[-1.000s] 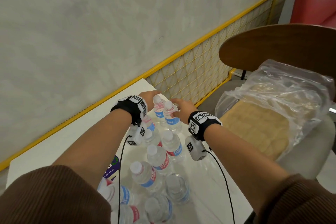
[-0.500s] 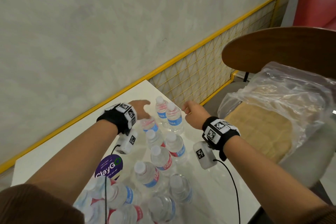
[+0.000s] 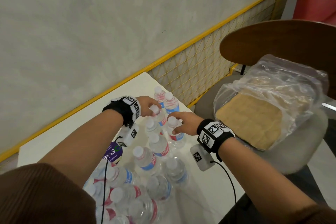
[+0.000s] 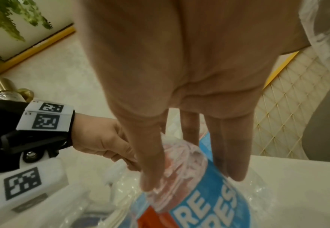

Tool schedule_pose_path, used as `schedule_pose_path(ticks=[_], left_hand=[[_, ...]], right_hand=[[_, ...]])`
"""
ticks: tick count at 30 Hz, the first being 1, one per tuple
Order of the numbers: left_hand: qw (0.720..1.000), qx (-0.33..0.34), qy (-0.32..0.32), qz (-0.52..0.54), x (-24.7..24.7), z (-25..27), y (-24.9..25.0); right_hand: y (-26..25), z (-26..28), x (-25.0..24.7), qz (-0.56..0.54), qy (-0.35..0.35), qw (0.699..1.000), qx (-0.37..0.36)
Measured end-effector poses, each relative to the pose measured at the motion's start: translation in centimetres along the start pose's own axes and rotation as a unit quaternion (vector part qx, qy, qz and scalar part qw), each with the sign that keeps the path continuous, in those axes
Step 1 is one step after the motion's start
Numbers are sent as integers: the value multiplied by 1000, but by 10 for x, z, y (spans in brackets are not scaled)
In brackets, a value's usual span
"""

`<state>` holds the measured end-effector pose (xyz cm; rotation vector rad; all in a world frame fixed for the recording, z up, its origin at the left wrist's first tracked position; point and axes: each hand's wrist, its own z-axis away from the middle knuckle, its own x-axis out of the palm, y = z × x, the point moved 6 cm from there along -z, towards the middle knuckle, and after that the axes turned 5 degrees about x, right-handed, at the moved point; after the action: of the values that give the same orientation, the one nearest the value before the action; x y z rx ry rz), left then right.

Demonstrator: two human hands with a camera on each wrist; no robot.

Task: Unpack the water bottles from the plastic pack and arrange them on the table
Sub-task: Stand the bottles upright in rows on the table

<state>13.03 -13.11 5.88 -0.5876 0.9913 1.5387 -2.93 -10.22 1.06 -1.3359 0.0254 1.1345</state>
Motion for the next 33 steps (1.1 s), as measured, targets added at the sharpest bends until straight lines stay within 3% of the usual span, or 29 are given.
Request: schedule_pose_path(ticks=[10,15,24,28,33], left_hand=[[994,53,-17,-92,18,-2,66],[990,53,8,-132,23,-4,84],[982,74,44,-166,29,-10,97],[978,58,47,-192,29,-10,102],[970,52,48,-231,30,-19,98]], right_hand=[[15,29,-36,63,100,990,80],[16,37,-37,111,81,987,86],[48,35,-42,41,98,988,111],[75,38,-44,40,105,977,183],[108,45,-4,129,-25,965,226]])
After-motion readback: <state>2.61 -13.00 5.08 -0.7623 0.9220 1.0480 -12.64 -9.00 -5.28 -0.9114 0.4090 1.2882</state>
